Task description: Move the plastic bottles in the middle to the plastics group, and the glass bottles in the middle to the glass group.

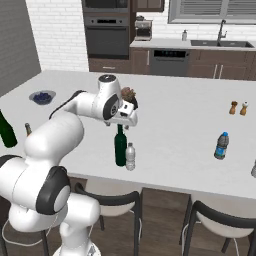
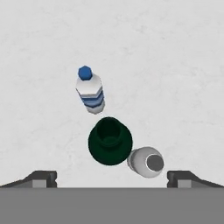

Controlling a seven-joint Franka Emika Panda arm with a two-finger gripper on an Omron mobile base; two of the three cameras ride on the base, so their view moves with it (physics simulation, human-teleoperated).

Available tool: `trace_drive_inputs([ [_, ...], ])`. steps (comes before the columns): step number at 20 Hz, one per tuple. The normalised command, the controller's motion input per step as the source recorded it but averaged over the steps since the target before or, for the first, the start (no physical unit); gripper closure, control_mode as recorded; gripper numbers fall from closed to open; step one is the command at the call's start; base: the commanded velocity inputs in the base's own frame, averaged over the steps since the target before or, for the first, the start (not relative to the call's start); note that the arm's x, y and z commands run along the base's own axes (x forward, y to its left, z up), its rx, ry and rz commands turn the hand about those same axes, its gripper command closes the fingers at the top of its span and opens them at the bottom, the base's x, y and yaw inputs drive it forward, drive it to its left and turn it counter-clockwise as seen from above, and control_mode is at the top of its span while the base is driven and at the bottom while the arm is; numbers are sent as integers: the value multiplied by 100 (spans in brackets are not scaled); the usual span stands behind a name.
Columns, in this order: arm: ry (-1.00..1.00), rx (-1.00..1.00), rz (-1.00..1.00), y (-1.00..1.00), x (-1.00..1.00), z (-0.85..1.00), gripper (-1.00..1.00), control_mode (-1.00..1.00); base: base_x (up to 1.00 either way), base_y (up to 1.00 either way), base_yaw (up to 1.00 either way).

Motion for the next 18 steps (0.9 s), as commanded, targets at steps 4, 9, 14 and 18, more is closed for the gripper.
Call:
trace_drive_inputs([
  [4, 0, 0, 0, 0, 1, -32, -100, -100, 0, 0, 0],
  [9, 0, 0, 0, 0, 17, -15, -100, -100, 0, 0, 0],
  [14, 0, 0, 0, 0, 17, -11, -100, -100, 0, 0, 0],
  [18, 0, 0, 0, 0, 1, -11, -100, -100, 0, 0, 0],
])
